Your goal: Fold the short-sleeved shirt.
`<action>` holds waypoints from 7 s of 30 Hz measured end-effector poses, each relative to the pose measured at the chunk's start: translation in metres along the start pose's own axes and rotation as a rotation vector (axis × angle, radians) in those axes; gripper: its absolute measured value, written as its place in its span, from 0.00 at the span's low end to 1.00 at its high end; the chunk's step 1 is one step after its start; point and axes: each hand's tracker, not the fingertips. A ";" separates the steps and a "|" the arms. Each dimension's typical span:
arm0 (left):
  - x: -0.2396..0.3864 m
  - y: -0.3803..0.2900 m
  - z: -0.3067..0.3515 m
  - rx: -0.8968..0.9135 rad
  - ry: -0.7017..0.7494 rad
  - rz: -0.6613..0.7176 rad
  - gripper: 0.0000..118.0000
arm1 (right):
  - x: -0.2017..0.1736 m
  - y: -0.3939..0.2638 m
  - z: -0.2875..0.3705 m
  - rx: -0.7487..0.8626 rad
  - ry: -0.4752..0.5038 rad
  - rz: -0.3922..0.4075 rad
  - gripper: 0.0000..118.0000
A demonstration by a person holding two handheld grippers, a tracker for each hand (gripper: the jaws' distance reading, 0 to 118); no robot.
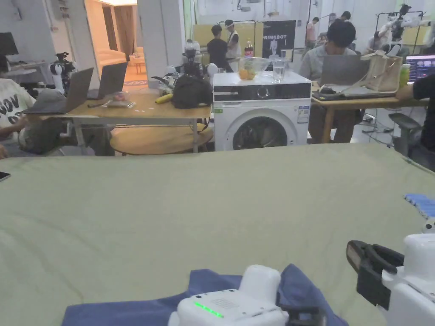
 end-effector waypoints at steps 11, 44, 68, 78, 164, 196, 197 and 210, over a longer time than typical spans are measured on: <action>-0.068 0.033 0.184 0.366 0.592 -0.062 0.00 | -0.051 -0.020 -0.024 -0.034 0.081 0.027 0.00; -0.304 -0.039 0.085 -0.342 0.682 0.443 0.35 | -0.007 -0.051 -0.026 -0.186 -0.023 0.009 0.00; -0.273 -0.022 0.108 -0.504 0.986 0.080 0.00 | 0.041 -0.130 -0.057 -0.494 -0.008 -0.530 0.06; -0.185 0.056 0.245 0.268 0.644 0.226 0.00 | 0.018 -0.046 -0.020 -0.221 0.069 -0.350 0.05; -0.070 0.003 0.259 0.431 0.687 -0.034 0.00 | -0.035 -0.004 -0.010 -0.033 0.062 0.031 0.05; -0.178 -0.154 0.211 -0.244 0.685 0.413 0.01 | -0.030 -0.046 -0.016 -0.216 0.085 0.074 0.00; -0.174 -0.155 0.207 -0.257 0.670 0.409 0.01 | -0.026 -0.043 -0.021 -0.221 0.084 0.063 0.00; -0.170 -0.153 0.198 -0.309 0.715 0.361 0.01 | 0.043 -0.004 -0.250 -0.699 0.050 0.231 0.50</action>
